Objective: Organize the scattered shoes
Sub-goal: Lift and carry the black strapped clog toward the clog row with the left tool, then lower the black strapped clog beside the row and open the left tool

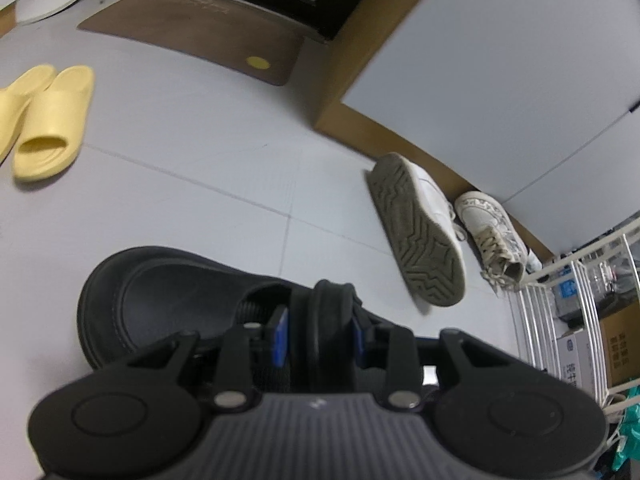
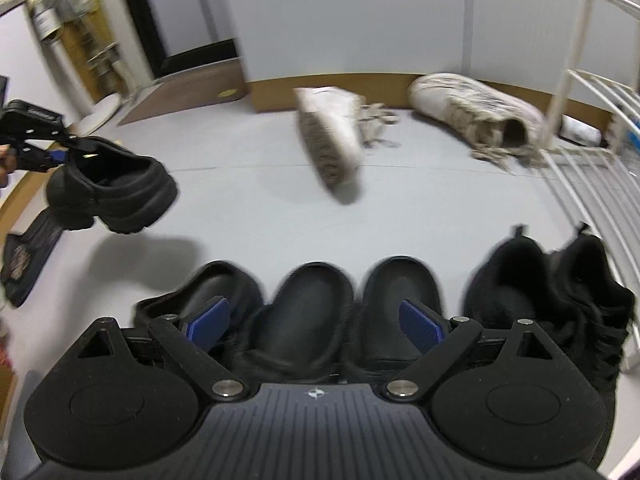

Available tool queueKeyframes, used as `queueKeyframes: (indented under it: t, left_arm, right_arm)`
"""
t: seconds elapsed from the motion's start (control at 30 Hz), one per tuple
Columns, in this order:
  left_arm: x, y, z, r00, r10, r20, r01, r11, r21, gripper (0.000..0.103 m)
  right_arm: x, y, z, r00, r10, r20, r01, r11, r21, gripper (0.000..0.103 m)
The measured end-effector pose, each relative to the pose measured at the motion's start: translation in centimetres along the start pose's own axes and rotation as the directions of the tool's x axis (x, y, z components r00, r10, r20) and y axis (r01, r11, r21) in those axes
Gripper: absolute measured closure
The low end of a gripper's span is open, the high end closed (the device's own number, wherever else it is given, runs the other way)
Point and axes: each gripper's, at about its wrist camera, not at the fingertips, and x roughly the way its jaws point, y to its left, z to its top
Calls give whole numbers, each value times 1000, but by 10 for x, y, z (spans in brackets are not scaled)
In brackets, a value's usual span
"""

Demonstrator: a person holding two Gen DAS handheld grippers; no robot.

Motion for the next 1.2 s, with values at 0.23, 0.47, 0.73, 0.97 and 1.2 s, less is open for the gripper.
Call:
queueKeyframes:
  t: [0.23, 0.47, 0.73, 0.97, 1.2]
  left_arm:
    - [-14, 29, -34, 999, 31, 14, -30, 998, -55, 70]
    - [-13, 51, -63, 999, 37, -3, -37, 995, -94, 70]
    - [12, 61, -91, 998, 38, -54, -45, 990, -137, 70]
    - [28, 61, -104, 989, 63, -137, -82, 987, -135, 69]
    - [17, 44, -86, 981, 95, -168, -116, 986, -121, 54]
  right_arm:
    - [-6, 40, 6, 995, 80, -51, -87, 987, -134, 8]
    - [-15, 55, 6, 989, 96, -112, -114, 979, -169, 8]
    - [-12, 60, -2, 983, 79, -166, -114, 971, -209, 8]
    - [-9, 56, -5, 982, 65, -179, -102, 973, -206, 8]
    - [-13, 49, -2, 982, 56, -182, -92, 977, -192, 8]
